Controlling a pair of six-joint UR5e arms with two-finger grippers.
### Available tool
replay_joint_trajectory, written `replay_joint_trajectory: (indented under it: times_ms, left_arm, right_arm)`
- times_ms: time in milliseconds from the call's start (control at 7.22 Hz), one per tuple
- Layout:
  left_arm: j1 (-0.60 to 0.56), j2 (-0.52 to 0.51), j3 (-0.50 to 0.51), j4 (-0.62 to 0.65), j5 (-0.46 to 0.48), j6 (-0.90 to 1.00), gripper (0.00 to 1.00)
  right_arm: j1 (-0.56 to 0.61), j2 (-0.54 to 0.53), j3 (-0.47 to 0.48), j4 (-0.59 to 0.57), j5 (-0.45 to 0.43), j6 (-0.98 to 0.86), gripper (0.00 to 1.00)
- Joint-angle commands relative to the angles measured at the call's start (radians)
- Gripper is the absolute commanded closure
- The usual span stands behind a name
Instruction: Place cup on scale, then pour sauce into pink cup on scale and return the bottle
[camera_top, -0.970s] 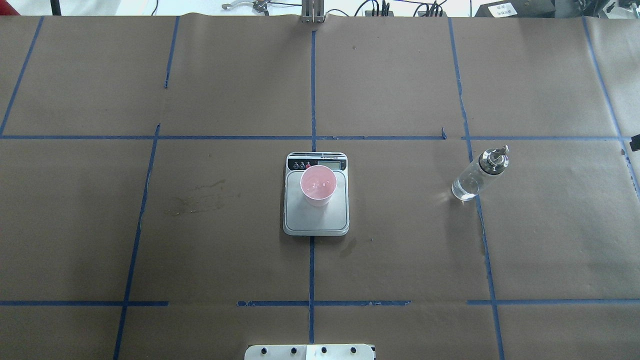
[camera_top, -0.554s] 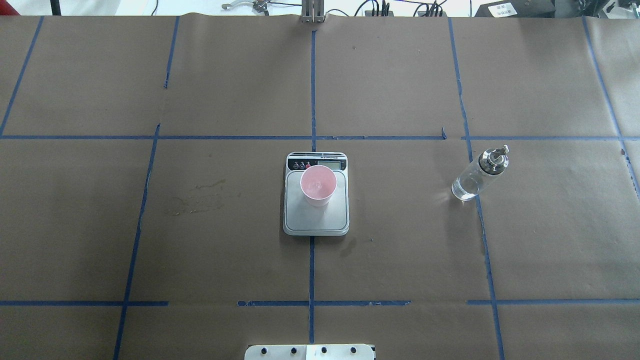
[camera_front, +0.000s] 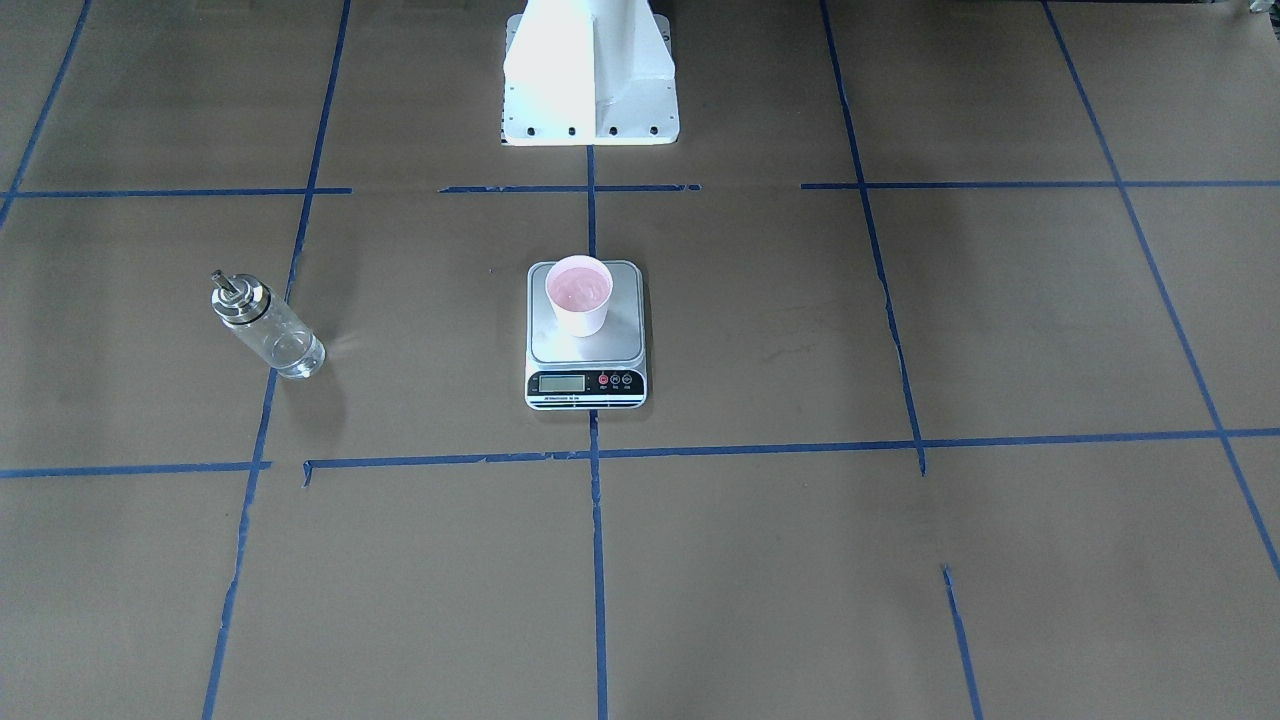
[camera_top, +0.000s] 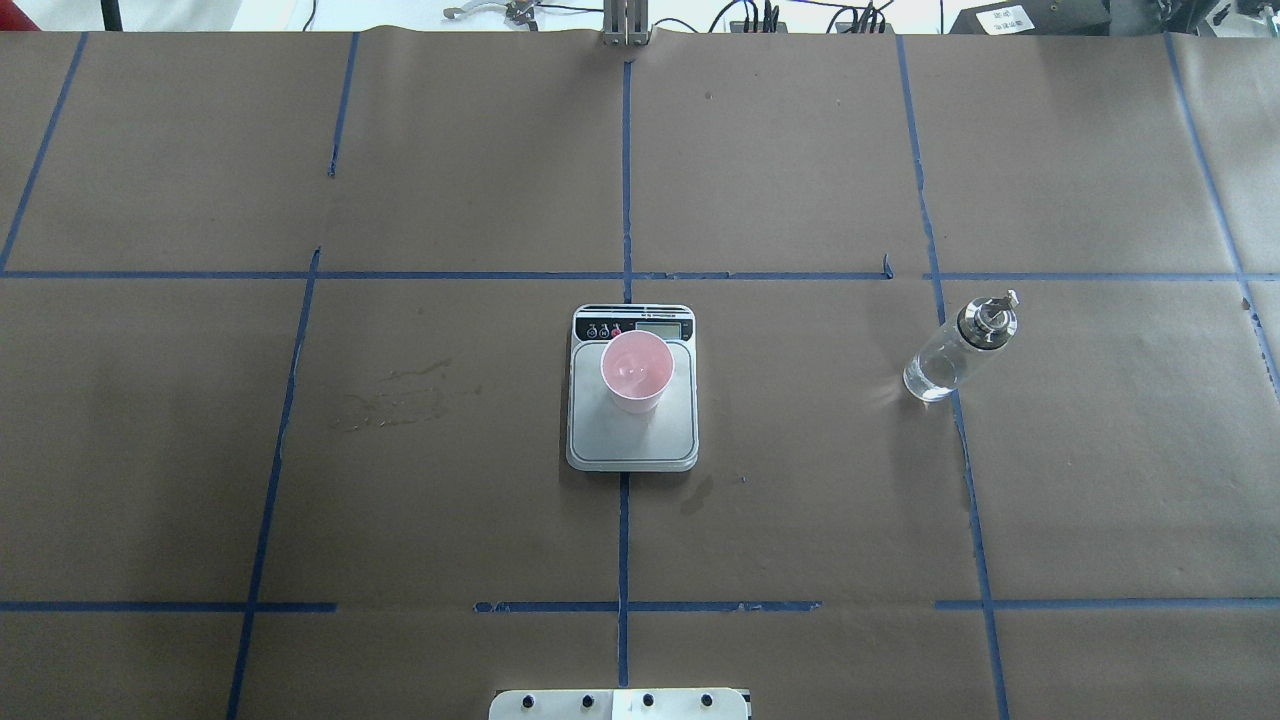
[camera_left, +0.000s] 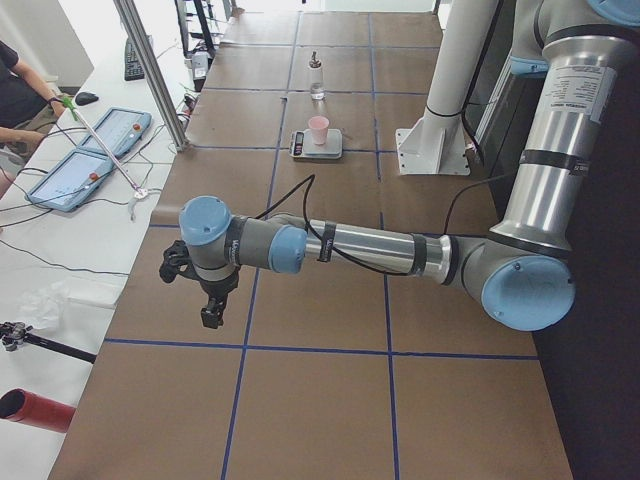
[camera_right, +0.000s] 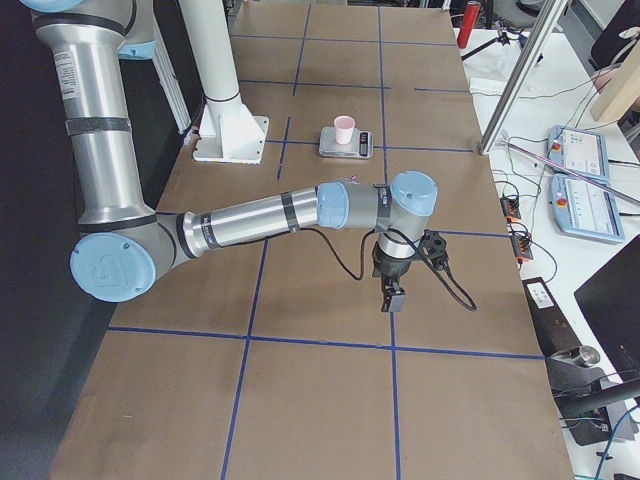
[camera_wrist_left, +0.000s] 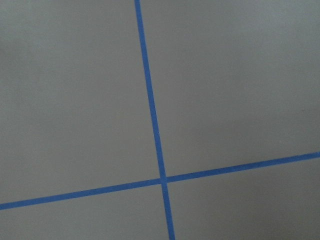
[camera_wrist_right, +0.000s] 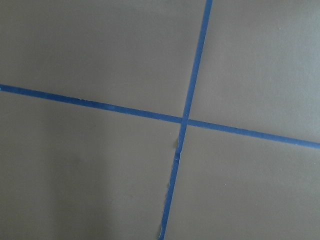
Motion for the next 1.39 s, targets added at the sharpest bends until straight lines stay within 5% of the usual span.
replay_joint_trajectory:
  times_ms: [0, 1247]
  left_arm:
    - [0.033, 0.096, -0.123, 0.055, 0.048, 0.002, 0.0]
    - [-0.065, 0.137, -0.089, 0.077, 0.044, 0.007, 0.0]
  right_arm:
    - [0.0, -0.038, 0.004, 0.068, 0.0, 0.003, 0.0]
    - [0.0, -0.078, 0.018, 0.124, 0.067, 0.002, 0.0]
